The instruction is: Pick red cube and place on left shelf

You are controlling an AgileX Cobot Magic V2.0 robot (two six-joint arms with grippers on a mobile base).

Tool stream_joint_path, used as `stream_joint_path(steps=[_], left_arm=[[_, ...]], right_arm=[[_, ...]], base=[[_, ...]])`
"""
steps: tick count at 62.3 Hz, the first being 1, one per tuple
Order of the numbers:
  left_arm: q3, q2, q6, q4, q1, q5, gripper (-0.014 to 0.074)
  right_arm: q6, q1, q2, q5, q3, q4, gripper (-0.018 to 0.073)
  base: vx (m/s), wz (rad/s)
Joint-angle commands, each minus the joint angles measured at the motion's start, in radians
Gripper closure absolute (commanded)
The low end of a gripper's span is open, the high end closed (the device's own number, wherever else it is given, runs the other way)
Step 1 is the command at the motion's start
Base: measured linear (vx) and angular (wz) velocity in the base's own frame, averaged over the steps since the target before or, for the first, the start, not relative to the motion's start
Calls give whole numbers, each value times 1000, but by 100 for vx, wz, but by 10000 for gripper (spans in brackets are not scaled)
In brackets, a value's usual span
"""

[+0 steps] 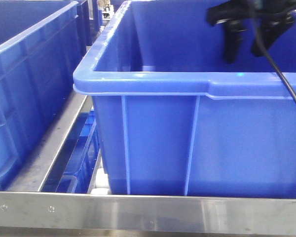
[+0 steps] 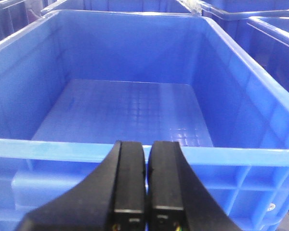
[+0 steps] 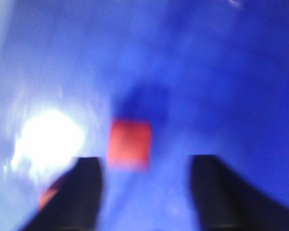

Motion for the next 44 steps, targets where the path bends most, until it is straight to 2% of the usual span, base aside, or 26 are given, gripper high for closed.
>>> stream_joint_path(steps=[1, 11, 22, 31, 44], left_arm=[[24, -14, -7, -2, -1, -90, 495], [24, -14, -7, -2, -1, -90, 495], [24, -14, -7, -2, -1, -90, 495], [24, -14, -7, -2, -1, -90, 495], [24, -14, -7, -2, -1, -90, 495]], right_arm=[[-7, -5, -160, -145, 115, -27, 263], [-7, -5, -376, -331, 329, -27, 350], [-7, -5, -658, -466, 536, -29, 426], [-7, -5, -907, -506, 669, -42, 515], [-7, -5, -1300, -520, 860, -59, 508]], base=[[0, 0], [0, 0], [0, 0], [0, 0], [0, 0]])
